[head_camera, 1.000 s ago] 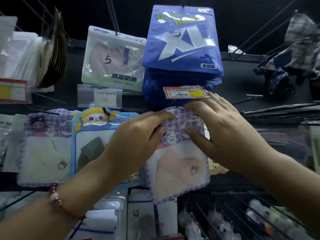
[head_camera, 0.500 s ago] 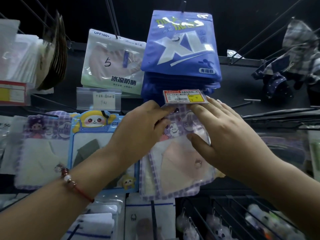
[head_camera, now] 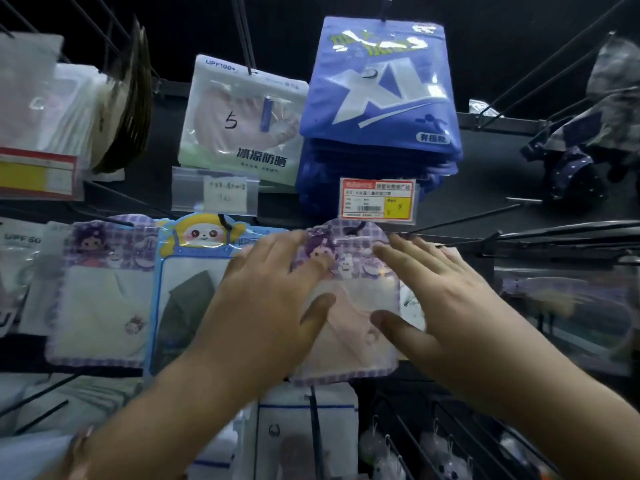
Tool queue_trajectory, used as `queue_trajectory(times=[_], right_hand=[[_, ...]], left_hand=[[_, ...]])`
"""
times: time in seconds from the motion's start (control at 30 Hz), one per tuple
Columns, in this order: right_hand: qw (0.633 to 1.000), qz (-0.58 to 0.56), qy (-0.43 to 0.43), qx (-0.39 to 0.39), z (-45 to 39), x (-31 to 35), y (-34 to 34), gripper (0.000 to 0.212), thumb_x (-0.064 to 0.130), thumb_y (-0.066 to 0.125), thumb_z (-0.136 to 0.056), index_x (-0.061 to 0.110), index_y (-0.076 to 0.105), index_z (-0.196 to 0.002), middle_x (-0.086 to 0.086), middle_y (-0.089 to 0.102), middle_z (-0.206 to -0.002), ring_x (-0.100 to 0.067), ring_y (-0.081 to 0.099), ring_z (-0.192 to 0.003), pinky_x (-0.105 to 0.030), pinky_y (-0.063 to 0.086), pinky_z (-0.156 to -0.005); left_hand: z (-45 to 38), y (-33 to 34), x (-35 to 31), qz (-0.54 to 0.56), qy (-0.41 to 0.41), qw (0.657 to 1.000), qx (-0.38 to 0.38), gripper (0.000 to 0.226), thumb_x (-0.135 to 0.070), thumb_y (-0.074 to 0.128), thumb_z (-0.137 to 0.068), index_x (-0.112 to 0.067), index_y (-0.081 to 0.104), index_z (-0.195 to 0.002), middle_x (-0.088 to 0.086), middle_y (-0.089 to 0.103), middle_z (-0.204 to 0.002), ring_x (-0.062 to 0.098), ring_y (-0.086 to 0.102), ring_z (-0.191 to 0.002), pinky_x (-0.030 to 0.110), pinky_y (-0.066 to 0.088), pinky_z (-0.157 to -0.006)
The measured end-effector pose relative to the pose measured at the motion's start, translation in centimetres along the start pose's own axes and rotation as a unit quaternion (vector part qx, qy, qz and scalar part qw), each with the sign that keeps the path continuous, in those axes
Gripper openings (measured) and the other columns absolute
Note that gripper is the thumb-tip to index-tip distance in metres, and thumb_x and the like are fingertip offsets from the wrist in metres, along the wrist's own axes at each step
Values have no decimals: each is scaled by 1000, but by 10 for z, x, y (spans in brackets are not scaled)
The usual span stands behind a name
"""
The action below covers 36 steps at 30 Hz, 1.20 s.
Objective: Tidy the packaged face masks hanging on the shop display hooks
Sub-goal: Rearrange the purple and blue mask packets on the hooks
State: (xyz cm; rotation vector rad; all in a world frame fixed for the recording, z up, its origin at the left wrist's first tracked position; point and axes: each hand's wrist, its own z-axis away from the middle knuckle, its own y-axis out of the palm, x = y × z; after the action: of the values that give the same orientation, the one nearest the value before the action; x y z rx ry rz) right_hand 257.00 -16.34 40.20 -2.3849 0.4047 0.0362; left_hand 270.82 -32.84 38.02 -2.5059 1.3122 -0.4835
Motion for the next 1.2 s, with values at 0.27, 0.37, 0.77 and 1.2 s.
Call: queue_trajectory(times=[0.27, 0.37, 0.77, 1.2], right_hand=[[968, -241, 48, 55, 49, 70, 39, 60, 86, 39, -69, 76, 13, -122, 57, -4, -131, 17, -2, -140, -12, 7, -116], [964, -244, -5, 108, 44, 107, 64, 68, 85, 18, -56, 77, 4, -122, 55, -16, -130, 15, -9, -140, -11, 2, -115], [945, -297, -39, 132, -3, 216, 116, 68, 74, 37, -82, 60, 9, -143, 47, -17, -138, 11, -19, -141, -12, -1, -113], [956, -287, 37, 52, -27, 291, 155, 50, 52, 55, -91, 52, 39, -138, 43, 25, -137, 24, 19, -127, 6, 10, -95]], left_hand=[[109, -30, 42, 80, -232, 964, 97, 71, -78, 30, -74, -52, 47, -139, -9, 34, -156, 19, 32, -142, 45, 35, -110], [128, -40, 64, 66, -254, 957, 125, 72, -80, 29, -75, -57, 36, -143, -23, 20, -157, 6, 19, -145, 37, 27, -116], [148, -60, 178, 19, -309, 925, 219, 63, -62, 51, -90, -48, 32, -149, -12, 17, -162, 14, 22, -147, 33, 27, -116], [95, -12, 288, 401, -393, 805, 193, 45, -35, 73, -88, -25, 51, -126, -10, 64, -111, 13, 67, -97, 38, 56, -86]])
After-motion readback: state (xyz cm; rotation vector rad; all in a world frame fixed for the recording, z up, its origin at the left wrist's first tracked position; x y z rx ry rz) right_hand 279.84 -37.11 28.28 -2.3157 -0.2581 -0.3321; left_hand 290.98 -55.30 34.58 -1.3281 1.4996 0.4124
